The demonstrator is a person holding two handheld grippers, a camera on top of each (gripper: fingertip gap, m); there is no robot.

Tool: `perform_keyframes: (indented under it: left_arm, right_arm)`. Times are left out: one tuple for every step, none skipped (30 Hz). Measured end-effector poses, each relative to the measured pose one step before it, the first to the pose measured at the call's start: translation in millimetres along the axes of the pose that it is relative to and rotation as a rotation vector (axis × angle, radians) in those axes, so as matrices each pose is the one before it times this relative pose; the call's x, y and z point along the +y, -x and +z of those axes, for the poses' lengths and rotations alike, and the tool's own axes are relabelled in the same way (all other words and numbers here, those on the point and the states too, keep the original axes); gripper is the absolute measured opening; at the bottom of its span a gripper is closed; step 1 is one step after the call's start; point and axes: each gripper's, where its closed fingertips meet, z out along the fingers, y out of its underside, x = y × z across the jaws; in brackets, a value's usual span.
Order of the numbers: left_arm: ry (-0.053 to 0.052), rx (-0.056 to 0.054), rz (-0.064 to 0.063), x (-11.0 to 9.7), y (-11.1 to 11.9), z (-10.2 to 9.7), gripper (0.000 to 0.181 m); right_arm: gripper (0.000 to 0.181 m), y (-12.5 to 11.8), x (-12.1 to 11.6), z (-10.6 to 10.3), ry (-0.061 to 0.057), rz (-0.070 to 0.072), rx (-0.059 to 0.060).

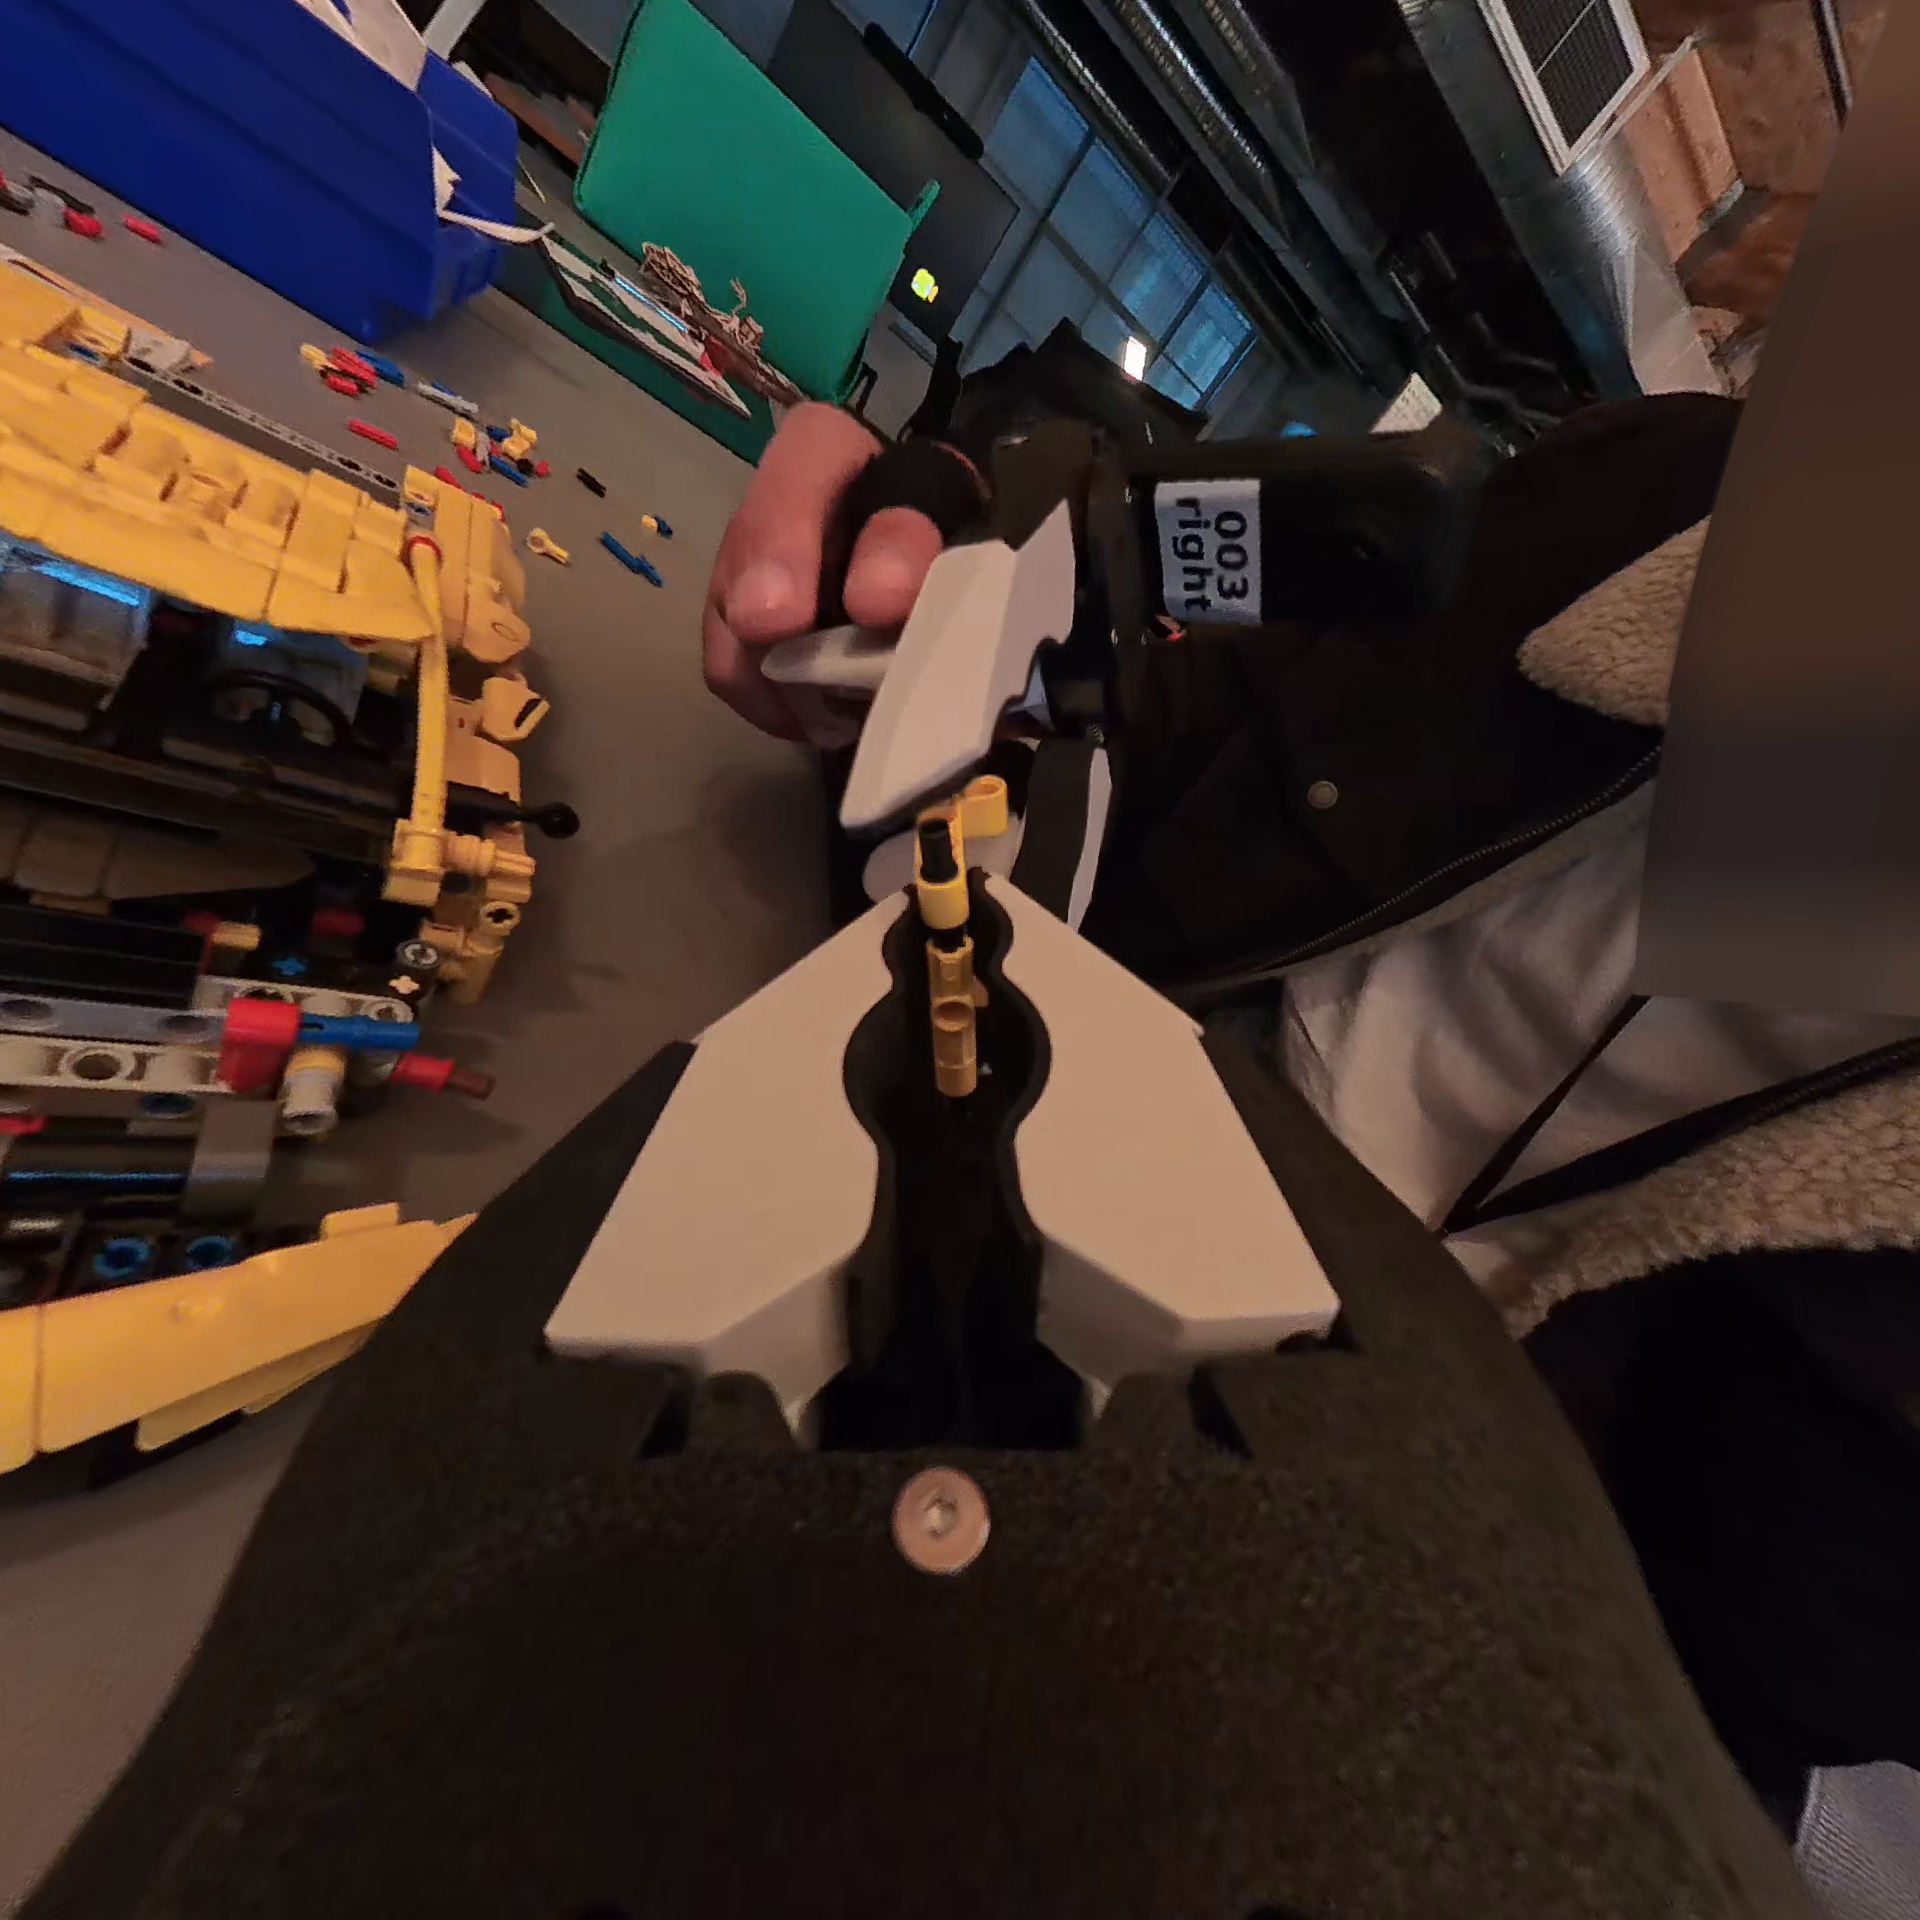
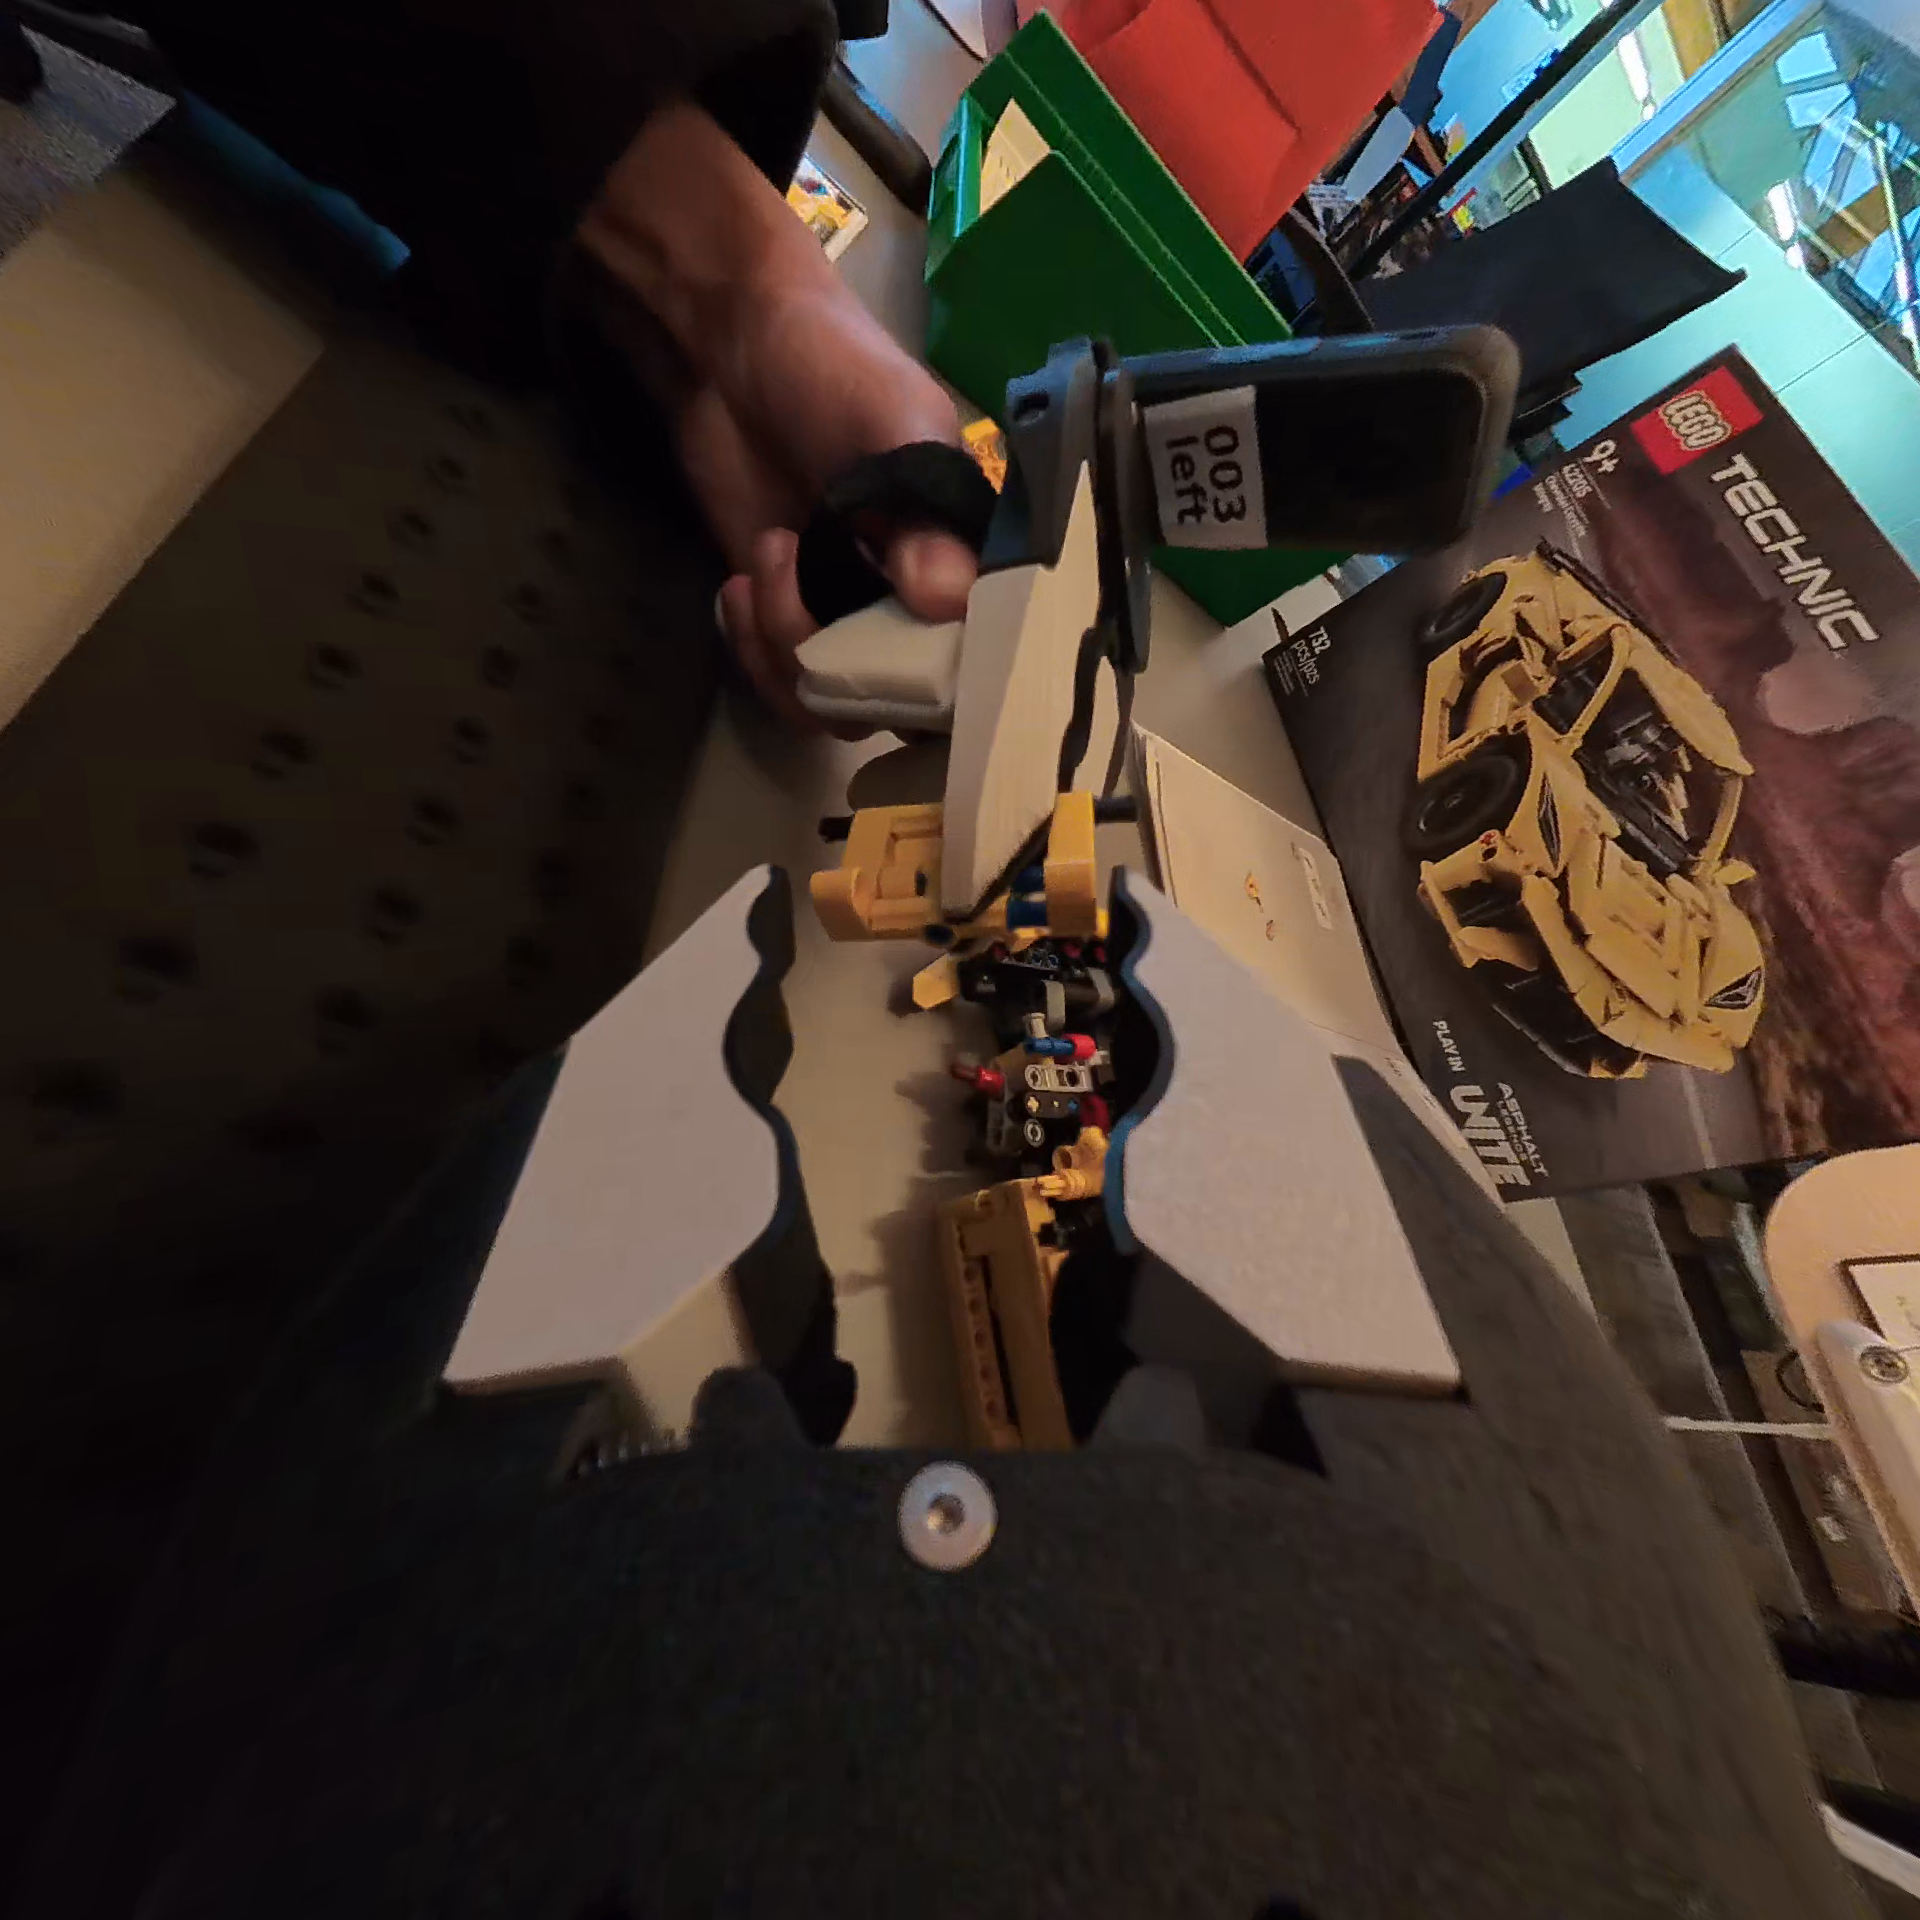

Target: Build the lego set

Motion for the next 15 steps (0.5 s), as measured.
perform_keyframes:
  left_arm:
    - [0.0083, -0.0008, 0.0003, 0.99, 0.1, 0.85, 0.006]
    - [0.0014, 0.0003, -0.0022, 0.15, 0.2, 0.11, 0.006]
    - [-0.0075, -0.0031, -0.0046, -0.95, 0.92, -0.85, 0.006]
    - [-0.0013, -0.0033, -0.0036, -0.08, 0.78, -0.36, 0.006]
    - [0.0036, 0.0021, -0.0009, 0.46, -0.16, 0.21, 0.006]
    - [0.001, 0.0005, -0.0008, 0.11, 0.06, 0.04, 0.006]
    - [0.0003, 0.0058, -0.0015, 0.1, -0.65, 0.09, 0.006]
    - [-0.001, 0.0077, 0.0, -0.14, -1.08, 0.07, 0.006]
    - [-0.0017, 0.0003, -0.0032, -0.16, 0.31, -0.2, 0.006]
    - [-0.0022, -0.0001, -0.0045, -0.27, 0.34, -0.47, 0.006]
    - [-0.0048, 0.0021, -0.0029, -0.61, -0.22, -0.59, 0.006]
    - [-0.0091, 0.003, -0.0022, -1.26, -0.55, -0.75, 0.006]
    - [-0.0044, 0.0033, -0.0027, -0.53, -0.4, -0.53, 0.006]
    - [-0.0034, 0.0024, -0.0043, -0.45, -0.17, -0.37, 0.006]
    - [-0.003, -0.0027, -0.0023, -0.37, 0.47, -0.27, 0.006]
  right_arm:
    - [0.056, -0.14, 0.17, 0.66, 0.0037, -0.0093, 0.01]
    - [0.054, 0.24, -0.22, 0.62, 0.0031, -0.0103, 0.0071]
    - [0.054, -1.55, 0.53, 0.64, 0.0066, 0.0011, 0.0201]
    - [0.054, -0.64, 0.87, 0.74, 0.0065, -0.0116, 0.013]
    - [0.053, 0.33, 0.11, -0.13, 0.0052, -0.0201, 0.0039]
    - [0.053, 0.29, 0.44, 0.06, 0.0073, 0.0004, -0.0053]
    - [0.053, 0.6, -0.26, -0.29, 0.0019, 0.0161, -0.0179]
    - [0.053, 0.31, -0.99, -0.59, -0.0035, 0.0094, -0.0114]
    - [0.053, -0.33, 0.49, 0.21, 0.0069, -0.0051, 0.0048]
    - [0.053, -0.6, 0.54, 0.49, 0.0099, -0.0144, 0.0144]
    - [0.053, -0.81, -0.14, 0.34, 0.0024, -0.0021, 0.0134]
    - [0.052, -1.42, -0.71, 0.1, 0.0003, 0.0072, 0.0121]
    - [0.052, -0.61, -0.6, 0.18, 0.0013, 0.0047, 0.0068]
    - [0.052, -0.56, -0.15, 0.01, 0.0016, -0.0073, 0.0077]
    - [0.052, -0.93, 0.26, 0.26, 0.0046, -0.0216, 0.0169]
